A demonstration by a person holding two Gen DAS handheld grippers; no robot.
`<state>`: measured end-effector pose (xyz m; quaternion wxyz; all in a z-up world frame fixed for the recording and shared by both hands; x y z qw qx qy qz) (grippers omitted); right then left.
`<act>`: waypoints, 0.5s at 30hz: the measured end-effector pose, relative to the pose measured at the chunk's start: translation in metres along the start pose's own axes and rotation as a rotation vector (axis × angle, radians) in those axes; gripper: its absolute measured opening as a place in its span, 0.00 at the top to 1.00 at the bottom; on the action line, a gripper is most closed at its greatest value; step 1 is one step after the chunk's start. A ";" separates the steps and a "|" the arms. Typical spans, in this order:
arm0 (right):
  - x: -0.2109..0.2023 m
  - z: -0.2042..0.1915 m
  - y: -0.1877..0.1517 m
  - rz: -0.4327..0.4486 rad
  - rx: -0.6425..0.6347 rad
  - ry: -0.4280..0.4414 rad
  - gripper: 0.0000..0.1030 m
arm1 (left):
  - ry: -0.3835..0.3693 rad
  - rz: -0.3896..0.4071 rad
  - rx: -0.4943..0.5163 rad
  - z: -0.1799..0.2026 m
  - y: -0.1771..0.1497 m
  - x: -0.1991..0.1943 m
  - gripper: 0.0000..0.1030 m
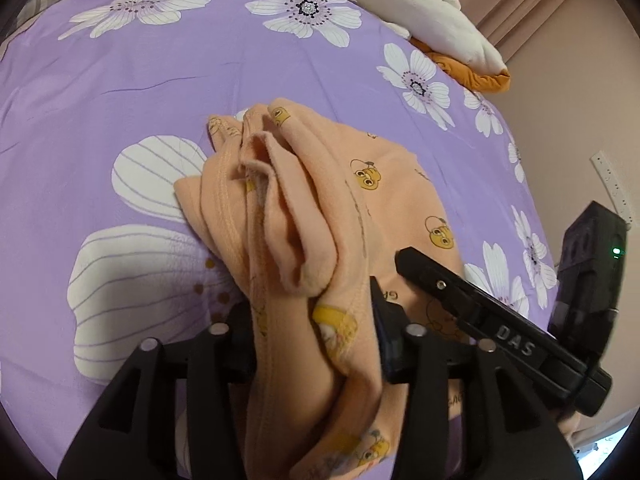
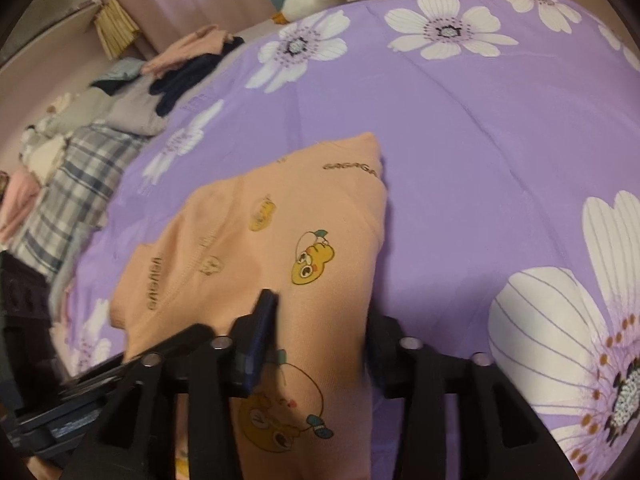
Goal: Fold small clothes
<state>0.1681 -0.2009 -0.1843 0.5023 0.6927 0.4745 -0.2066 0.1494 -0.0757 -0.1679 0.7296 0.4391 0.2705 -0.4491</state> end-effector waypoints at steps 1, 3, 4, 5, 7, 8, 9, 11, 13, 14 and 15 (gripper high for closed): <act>-0.002 0.001 -0.001 0.007 -0.002 -0.019 0.49 | -0.006 0.000 -0.008 -0.002 -0.001 -0.003 0.49; -0.004 0.002 -0.002 0.007 0.003 -0.027 0.44 | -0.013 0.013 -0.023 -0.007 -0.005 -0.015 0.47; -0.006 0.003 -0.003 0.007 0.007 -0.033 0.41 | -0.013 0.026 -0.027 -0.008 -0.005 -0.022 0.41; -0.009 0.004 -0.004 0.011 0.011 -0.044 0.40 | -0.006 0.037 -0.030 -0.010 -0.005 -0.029 0.32; -0.018 0.005 -0.005 0.021 0.012 -0.065 0.39 | 0.011 0.094 -0.030 -0.011 -0.002 -0.050 0.25; -0.024 0.005 -0.005 0.031 0.014 -0.077 0.39 | 0.026 0.137 -0.019 -0.009 -0.001 -0.066 0.20; -0.032 0.005 -0.005 0.049 0.015 -0.090 0.38 | 0.043 0.153 -0.010 -0.008 0.000 -0.075 0.17; -0.048 0.001 -0.003 0.091 0.010 -0.102 0.28 | 0.090 0.190 0.028 -0.001 0.000 -0.100 0.08; -0.071 -0.005 -0.001 0.148 -0.002 -0.102 0.22 | 0.118 0.237 0.052 0.002 -0.001 -0.121 0.02; -0.080 -0.007 0.000 0.172 -0.010 -0.101 0.20 | 0.135 0.282 0.061 0.006 -0.001 -0.137 0.01; -0.091 -0.011 0.000 0.201 -0.022 -0.102 0.17 | 0.142 0.305 0.066 0.007 -0.002 -0.145 0.01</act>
Point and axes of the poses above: each gripper's, at about its wrist camera, not at the fingertips, and x roughly the way its jaws point, z to its right, y to its top, the point moved 7 cm from there along x, roughly the way its jaws point, and after that the axes turned 5 degrees about -z, right-handed, at the moved point
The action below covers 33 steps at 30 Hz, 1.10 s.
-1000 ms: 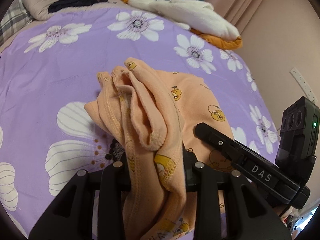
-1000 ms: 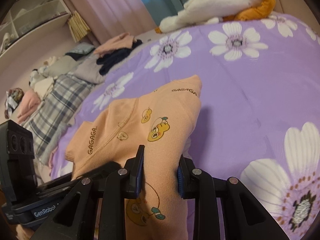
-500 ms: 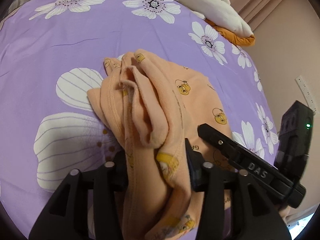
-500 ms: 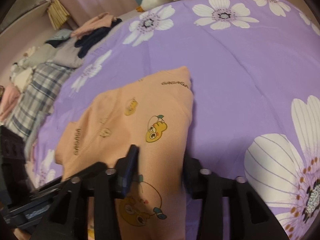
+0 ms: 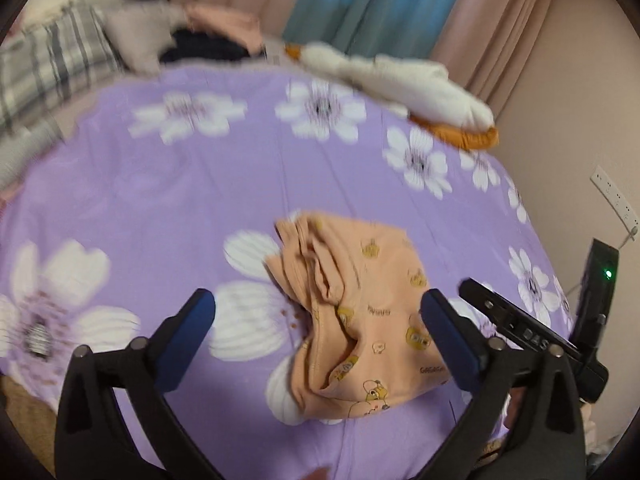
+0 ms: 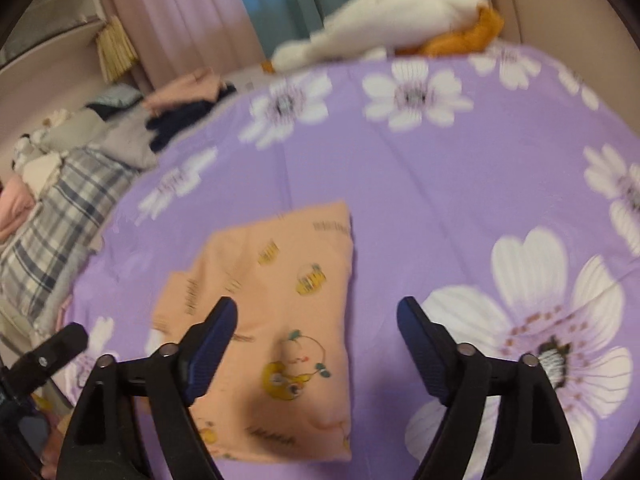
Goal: Fold small clothes
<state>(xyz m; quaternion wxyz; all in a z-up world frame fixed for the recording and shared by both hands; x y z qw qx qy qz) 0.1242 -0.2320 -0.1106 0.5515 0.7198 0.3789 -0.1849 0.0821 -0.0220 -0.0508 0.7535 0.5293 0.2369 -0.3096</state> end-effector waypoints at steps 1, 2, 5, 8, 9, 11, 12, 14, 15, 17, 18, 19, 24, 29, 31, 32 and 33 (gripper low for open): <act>-0.007 -0.002 0.001 0.019 -0.008 -0.003 0.14 | 0.010 0.027 0.010 0.002 0.002 -0.012 0.01; -0.016 -0.005 0.003 0.041 -0.022 -0.007 0.13 | 0.015 0.040 0.016 0.003 0.003 -0.018 0.01; -0.035 -0.013 0.005 0.086 -0.051 -0.024 0.12 | 0.015 0.073 0.031 0.006 0.002 -0.036 0.01; -0.045 -0.019 0.005 0.110 -0.067 -0.047 0.12 | 0.023 0.081 0.055 0.011 -0.002 -0.046 0.01; -0.048 -0.021 0.005 0.118 -0.072 -0.056 0.11 | 0.033 0.083 0.067 0.014 -0.003 -0.048 0.01; -0.054 -0.025 0.004 0.134 -0.084 -0.074 0.11 | 0.052 0.069 0.088 0.017 -0.009 -0.048 0.01; -0.056 -0.026 0.003 0.139 -0.087 -0.082 0.11 | 0.057 0.054 0.106 0.021 -0.014 -0.047 0.01; -0.060 -0.029 0.000 0.146 -0.096 -0.091 0.11 | 0.058 0.037 0.131 0.026 -0.022 -0.046 0.01; -0.061 -0.030 -0.001 0.142 -0.101 -0.092 0.11 | 0.062 0.032 0.140 0.028 -0.025 -0.046 0.01; -0.063 -0.034 -0.004 0.148 -0.117 -0.108 0.11 | 0.075 0.026 0.152 0.030 -0.029 -0.045 0.01; -0.065 -0.036 -0.006 0.153 -0.127 -0.116 0.11 | 0.079 0.023 0.155 0.030 -0.031 -0.044 0.01; -0.067 -0.039 -0.006 0.157 -0.139 -0.119 0.11 | 0.081 0.021 0.155 0.031 -0.032 -0.044 0.01; -0.072 -0.041 -0.009 0.172 -0.154 -0.150 0.11 | 0.089 0.006 0.151 0.032 -0.035 -0.045 0.01; -0.074 -0.043 -0.011 0.169 -0.155 -0.148 0.11 | 0.094 0.005 0.147 0.032 -0.037 -0.047 0.01; -0.074 -0.043 -0.011 0.170 -0.157 -0.147 0.11 | 0.092 0.007 0.147 0.032 -0.036 -0.047 0.01; -0.074 -0.043 -0.012 0.171 -0.158 -0.148 0.11 | 0.090 0.007 0.146 0.032 -0.037 -0.048 0.01; -0.075 -0.043 -0.012 0.172 -0.159 -0.148 0.11 | 0.091 0.005 0.145 0.032 -0.037 -0.048 0.01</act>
Point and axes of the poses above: each gripper's, at about its wrist camera, not at the fingertips, and x roughly the way its jaws point, z to its right, y to its top, the point moved 7 cm from there along x, roughly the way its jaws point, and after that the axes turned 5 degrees about -z, right-handed, at the moved point
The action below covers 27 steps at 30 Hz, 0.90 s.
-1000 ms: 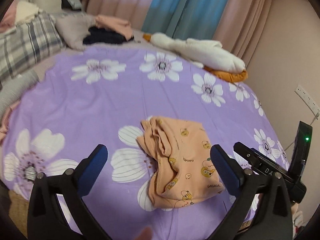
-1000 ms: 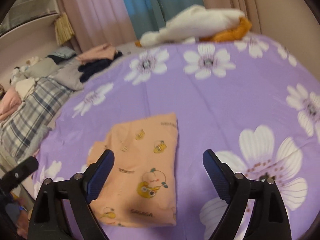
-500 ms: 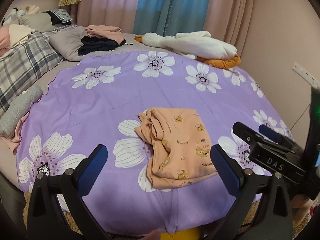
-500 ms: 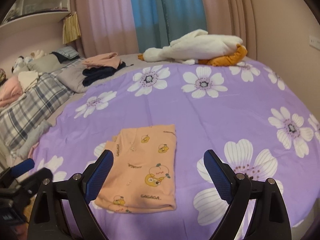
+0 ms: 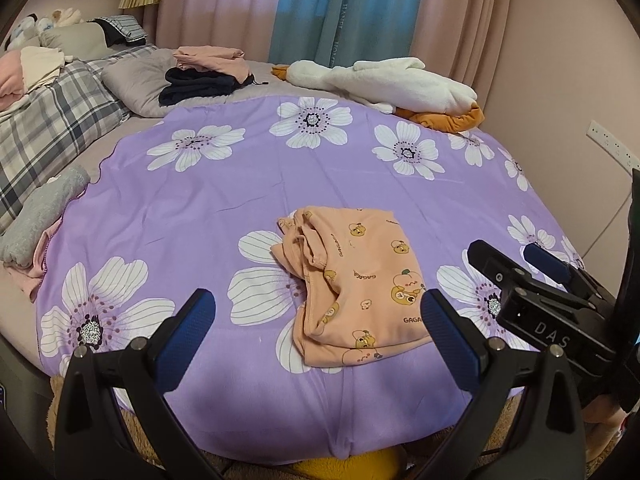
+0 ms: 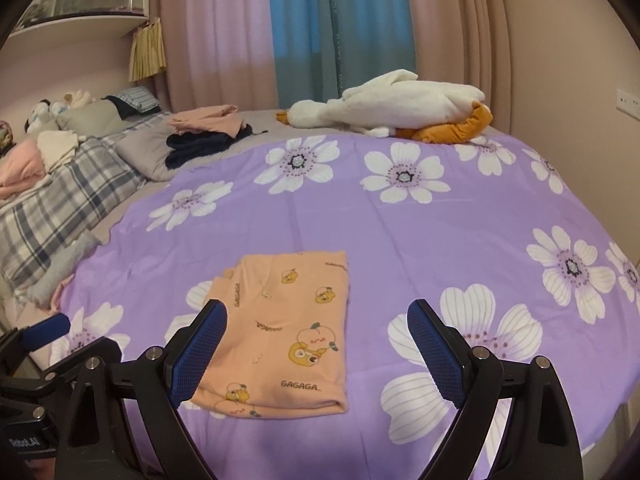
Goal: Fold small clothes
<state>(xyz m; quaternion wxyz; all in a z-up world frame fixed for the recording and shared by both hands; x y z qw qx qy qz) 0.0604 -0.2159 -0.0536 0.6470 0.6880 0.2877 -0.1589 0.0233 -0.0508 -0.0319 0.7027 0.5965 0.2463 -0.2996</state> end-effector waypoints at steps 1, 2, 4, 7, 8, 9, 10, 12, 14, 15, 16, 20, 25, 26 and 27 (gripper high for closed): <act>0.000 0.000 0.000 -0.001 0.002 0.000 0.11 | -0.003 -0.004 -0.002 0.001 0.000 0.000 0.01; 0.001 0.000 0.000 -0.003 0.004 -0.001 0.11 | -0.010 -0.003 -0.001 0.001 -0.001 -0.001 0.01; 0.000 0.000 -0.001 -0.007 0.003 0.000 0.11 | -0.018 0.003 0.003 0.004 0.000 -0.003 0.01; 0.000 -0.001 -0.003 -0.010 0.001 0.000 0.11 | -0.024 0.003 0.008 0.006 0.000 -0.003 0.01; 0.000 -0.001 -0.003 -0.010 0.001 -0.001 0.11 | -0.024 0.000 0.009 0.007 -0.001 -0.003 0.01; 0.000 -0.001 -0.003 -0.009 0.002 -0.001 0.11 | -0.023 -0.001 0.010 0.007 -0.001 -0.002 0.01; 0.000 -0.002 -0.003 -0.008 0.003 0.000 0.11 | -0.022 -0.002 0.012 0.007 -0.001 -0.002 0.01; 0.000 -0.002 -0.003 -0.008 0.002 -0.002 0.11 | -0.023 -0.006 0.013 0.008 -0.002 -0.002 0.01; 0.000 -0.003 -0.004 -0.011 0.002 -0.002 0.11 | -0.027 -0.008 0.012 0.008 -0.002 -0.001 0.01; 0.001 -0.003 -0.005 -0.012 0.001 -0.002 0.11 | -0.027 -0.010 0.011 0.008 -0.002 -0.001 0.01; 0.001 -0.003 -0.006 -0.014 0.000 -0.002 0.11 | -0.027 -0.010 0.011 0.007 -0.002 0.000 0.01; 0.002 -0.003 -0.006 -0.018 -0.001 -0.002 0.11 | -0.018 -0.018 0.008 0.007 -0.004 0.002 0.01; 0.002 -0.002 -0.007 -0.018 -0.001 -0.008 0.11 | -0.017 -0.023 0.006 0.005 -0.005 0.003 0.01; 0.003 -0.001 -0.007 -0.019 -0.001 -0.009 0.11 | -0.017 -0.021 0.006 0.005 -0.005 0.003 0.01; 0.003 -0.001 -0.007 -0.020 0.000 -0.009 0.11 | -0.019 -0.020 0.007 0.005 -0.005 0.003 0.01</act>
Point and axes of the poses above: each gripper's, at about its wrist camera, not at the fingertips, and x roughly the way its jaws point, z to its right, y to its top, the point moved 7 cm from there along x, roughly the way its jaws point, and after that the axes turned 5 degrees about -z, right-handed, at the moved point
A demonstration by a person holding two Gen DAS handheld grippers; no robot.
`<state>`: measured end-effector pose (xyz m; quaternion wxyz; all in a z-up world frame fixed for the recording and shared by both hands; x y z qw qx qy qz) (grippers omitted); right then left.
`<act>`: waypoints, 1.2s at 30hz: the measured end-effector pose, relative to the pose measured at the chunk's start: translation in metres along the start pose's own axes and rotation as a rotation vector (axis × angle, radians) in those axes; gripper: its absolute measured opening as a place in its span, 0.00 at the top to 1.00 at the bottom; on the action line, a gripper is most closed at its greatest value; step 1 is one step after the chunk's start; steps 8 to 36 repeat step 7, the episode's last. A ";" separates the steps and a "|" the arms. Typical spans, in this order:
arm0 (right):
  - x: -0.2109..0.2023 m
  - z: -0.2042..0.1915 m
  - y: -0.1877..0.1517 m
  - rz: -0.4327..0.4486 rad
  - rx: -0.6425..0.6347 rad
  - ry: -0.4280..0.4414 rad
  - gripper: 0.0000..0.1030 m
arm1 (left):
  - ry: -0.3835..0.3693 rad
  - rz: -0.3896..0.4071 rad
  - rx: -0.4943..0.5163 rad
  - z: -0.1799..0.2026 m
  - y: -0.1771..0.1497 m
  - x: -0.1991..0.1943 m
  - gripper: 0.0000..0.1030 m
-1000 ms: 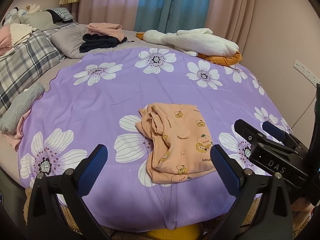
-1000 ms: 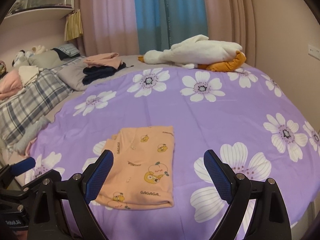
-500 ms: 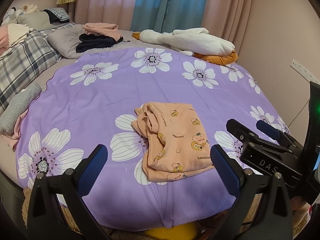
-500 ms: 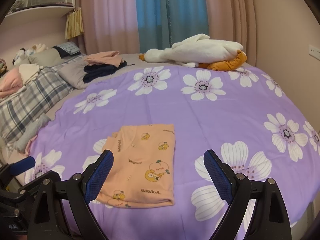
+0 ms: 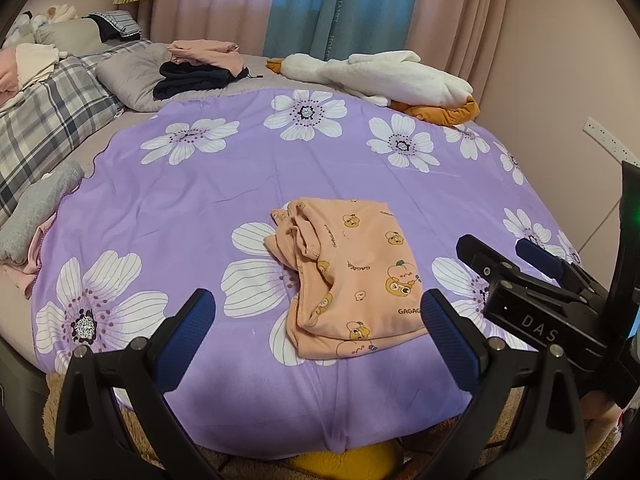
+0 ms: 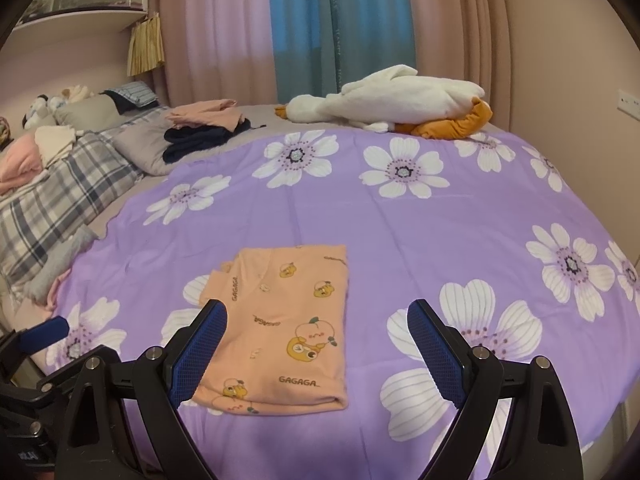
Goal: Fold small clothes
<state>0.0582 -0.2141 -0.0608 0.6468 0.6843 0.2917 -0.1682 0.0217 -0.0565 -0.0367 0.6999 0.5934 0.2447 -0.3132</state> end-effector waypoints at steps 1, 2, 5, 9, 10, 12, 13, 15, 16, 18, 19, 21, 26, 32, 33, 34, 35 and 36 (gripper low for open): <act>0.000 0.000 0.000 0.000 0.000 0.002 0.11 | -0.001 -0.001 0.001 0.000 0.000 0.000 0.01; 0.000 0.000 0.000 -0.001 -0.001 0.002 0.11 | -0.001 0.001 0.005 0.000 0.000 0.000 0.01; 0.000 0.000 0.000 -0.001 -0.002 -0.001 0.11 | -0.002 0.012 0.011 0.002 0.000 -0.001 0.01; 0.001 0.001 0.000 -0.003 -0.002 -0.004 0.11 | -0.005 0.016 0.013 0.003 0.000 -0.003 0.01; 0.001 0.001 0.000 -0.003 -0.002 -0.004 0.11 | -0.005 0.016 0.013 0.003 0.000 -0.003 0.01; 0.001 0.001 0.000 -0.003 -0.002 -0.004 0.11 | -0.005 0.016 0.013 0.003 0.000 -0.003 0.01; 0.001 0.001 0.000 -0.003 -0.002 -0.004 0.11 | -0.005 0.016 0.013 0.003 0.000 -0.003 0.01; 0.001 0.001 0.000 -0.003 -0.002 -0.004 0.11 | -0.005 0.016 0.013 0.003 0.000 -0.003 0.01; 0.001 0.001 0.000 -0.003 -0.002 -0.004 0.11 | -0.005 0.016 0.013 0.003 0.000 -0.003 0.01; 0.001 0.001 0.000 -0.003 -0.002 -0.004 0.11 | -0.005 0.016 0.013 0.003 0.000 -0.003 0.01; 0.001 0.001 0.000 -0.003 -0.002 -0.004 0.11 | -0.005 0.016 0.013 0.003 0.000 -0.003 0.01; 0.001 0.001 0.000 -0.003 -0.002 -0.004 0.11 | -0.005 0.016 0.013 0.003 0.000 -0.003 0.01; 0.001 0.001 0.000 -0.003 -0.002 -0.004 0.11 | -0.005 0.016 0.013 0.003 0.000 -0.003 0.01; 0.001 0.001 0.000 -0.003 -0.002 -0.004 0.11 | -0.005 0.016 0.013 0.003 0.000 -0.003 0.01; 0.001 0.001 0.000 -0.003 -0.002 -0.004 0.11 | -0.005 0.016 0.013 0.003 0.000 -0.003 0.01; 0.001 0.001 0.000 -0.003 -0.002 -0.004 0.11 | -0.005 0.016 0.013 0.003 0.000 -0.003 0.01; 0.001 0.001 0.000 -0.003 -0.002 -0.004 0.11 | -0.005 0.016 0.013 0.003 0.000 -0.003 0.01; 0.001 0.001 0.000 -0.003 -0.002 -0.004 0.11 | -0.005 0.016 0.013 0.003 0.000 -0.003 0.01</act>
Point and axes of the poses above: each gripper's, at about its wrist camera, not at the fingertips, and x roughly the way its jaws point, z to its right, y to its top, the point moved 7 cm from there along x, roughly the way its jaws point, and after that the axes turned 5 degrees about -z, right-handed, at the moved point
